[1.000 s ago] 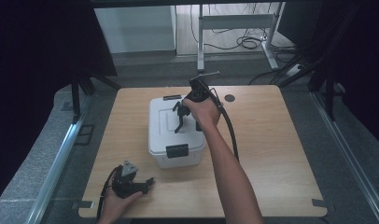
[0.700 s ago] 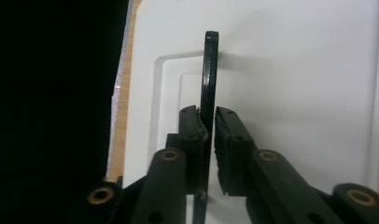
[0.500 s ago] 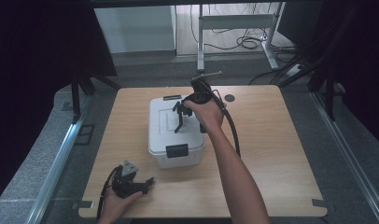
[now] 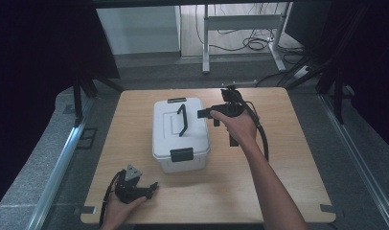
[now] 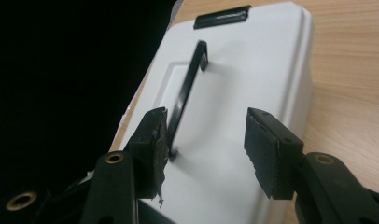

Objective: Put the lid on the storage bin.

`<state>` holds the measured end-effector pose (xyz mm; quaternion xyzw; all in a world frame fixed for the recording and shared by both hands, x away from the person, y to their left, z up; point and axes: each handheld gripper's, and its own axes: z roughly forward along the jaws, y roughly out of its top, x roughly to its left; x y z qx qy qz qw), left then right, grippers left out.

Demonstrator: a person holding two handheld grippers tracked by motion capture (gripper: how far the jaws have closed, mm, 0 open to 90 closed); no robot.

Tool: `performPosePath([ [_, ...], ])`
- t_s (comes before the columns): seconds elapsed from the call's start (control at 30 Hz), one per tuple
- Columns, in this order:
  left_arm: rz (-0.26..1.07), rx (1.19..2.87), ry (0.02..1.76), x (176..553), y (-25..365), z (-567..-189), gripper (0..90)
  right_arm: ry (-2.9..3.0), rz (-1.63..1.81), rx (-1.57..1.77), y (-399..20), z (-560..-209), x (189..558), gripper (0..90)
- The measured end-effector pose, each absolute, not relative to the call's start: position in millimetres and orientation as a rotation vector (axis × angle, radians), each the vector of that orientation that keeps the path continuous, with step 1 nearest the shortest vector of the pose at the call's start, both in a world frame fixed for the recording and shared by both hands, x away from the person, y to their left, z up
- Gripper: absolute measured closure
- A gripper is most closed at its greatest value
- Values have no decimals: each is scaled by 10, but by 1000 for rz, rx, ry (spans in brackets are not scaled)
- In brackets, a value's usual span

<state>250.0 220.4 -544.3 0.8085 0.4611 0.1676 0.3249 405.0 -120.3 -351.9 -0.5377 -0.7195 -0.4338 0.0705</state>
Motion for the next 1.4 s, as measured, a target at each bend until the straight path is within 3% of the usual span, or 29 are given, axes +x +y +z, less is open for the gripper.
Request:
performPosePath([
  [0.3,441,2113,1212,2501,2200,-5446,120,-2154,-1296,-1653,-1561,-3665,3905,481],
  [1.4,438,2113,1214,2498,2199,-5446,120,-2034,-1271,-1803,-2639,-4734,3170,430],
])
